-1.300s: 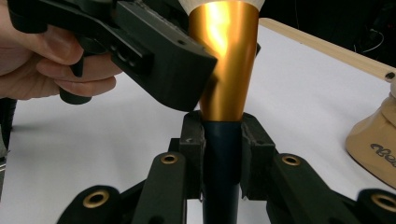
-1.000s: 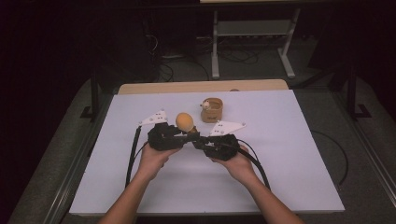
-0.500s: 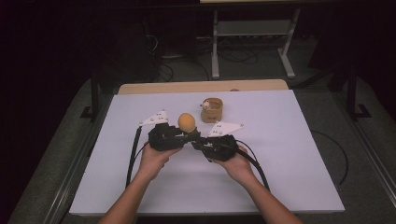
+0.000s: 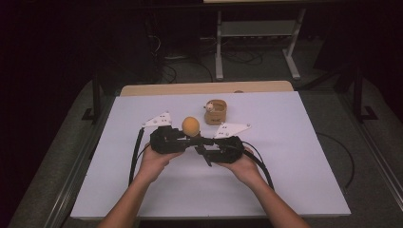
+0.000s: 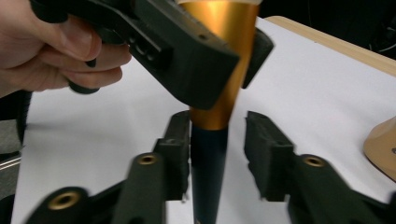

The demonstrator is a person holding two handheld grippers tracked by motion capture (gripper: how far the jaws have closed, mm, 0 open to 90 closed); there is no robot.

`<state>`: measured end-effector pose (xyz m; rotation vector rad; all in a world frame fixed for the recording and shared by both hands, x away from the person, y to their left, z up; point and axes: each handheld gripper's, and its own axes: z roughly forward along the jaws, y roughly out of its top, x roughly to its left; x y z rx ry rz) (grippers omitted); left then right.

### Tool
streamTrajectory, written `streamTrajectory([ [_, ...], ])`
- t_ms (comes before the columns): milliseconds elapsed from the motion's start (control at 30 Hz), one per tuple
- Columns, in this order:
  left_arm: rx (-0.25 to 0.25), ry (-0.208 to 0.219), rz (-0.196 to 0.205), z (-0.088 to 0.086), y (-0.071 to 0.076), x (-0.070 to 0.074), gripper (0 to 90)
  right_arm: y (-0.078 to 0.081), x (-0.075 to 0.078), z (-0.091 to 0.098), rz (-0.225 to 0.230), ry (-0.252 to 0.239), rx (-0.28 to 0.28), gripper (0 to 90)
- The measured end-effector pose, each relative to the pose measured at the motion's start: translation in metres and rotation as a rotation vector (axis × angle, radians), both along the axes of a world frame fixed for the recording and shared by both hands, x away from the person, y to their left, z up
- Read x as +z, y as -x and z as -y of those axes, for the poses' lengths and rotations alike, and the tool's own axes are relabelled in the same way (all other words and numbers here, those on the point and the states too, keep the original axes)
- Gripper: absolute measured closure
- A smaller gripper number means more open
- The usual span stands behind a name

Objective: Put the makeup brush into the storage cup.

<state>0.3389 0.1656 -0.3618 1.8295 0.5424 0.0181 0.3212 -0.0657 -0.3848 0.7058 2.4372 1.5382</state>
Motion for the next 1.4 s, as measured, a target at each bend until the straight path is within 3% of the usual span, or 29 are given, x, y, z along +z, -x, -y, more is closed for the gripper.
streamTrajectory([
  [167,-0.057,-0.028,0.021,-0.002,0.000,0.006,66.0,-0.003,0.004,0.015,-0.016,-0.031,0.053,42.3],
  [233,-0.086,-0.044,0.028,-0.004,0.001,0.008,66.0,-0.005,0.005,0.022,-0.031,-0.055,0.099,39.5],
  [400,-0.148,-0.065,0.045,-0.006,0.001,0.010,66.0,-0.009,0.003,0.033,-0.056,-0.102,0.166,36.0],
  [467,-0.186,-0.075,0.052,-0.006,0.001,0.011,66.0,-0.010,0.000,0.037,-0.071,-0.130,0.228,35.9],
  [600,-0.230,-0.095,0.059,-0.005,0.002,0.010,66.0,-0.010,-0.004,0.034,-0.068,-0.134,0.294,36.0],
  [733,-0.260,-0.101,0.060,-0.002,0.003,0.009,66.0,-0.008,-0.007,0.025,-0.052,-0.114,0.314,39.8],
  [967,-0.284,-0.124,0.072,0.000,0.003,0.009,66.0,-0.008,-0.015,0.009,-0.063,-0.101,0.338,48.3],
  [1400,-0.299,-0.128,0.069,0.002,0.003,0.008,66.0,-0.007,-0.016,0.004,-0.052,-0.141,0.345,66.8],
])
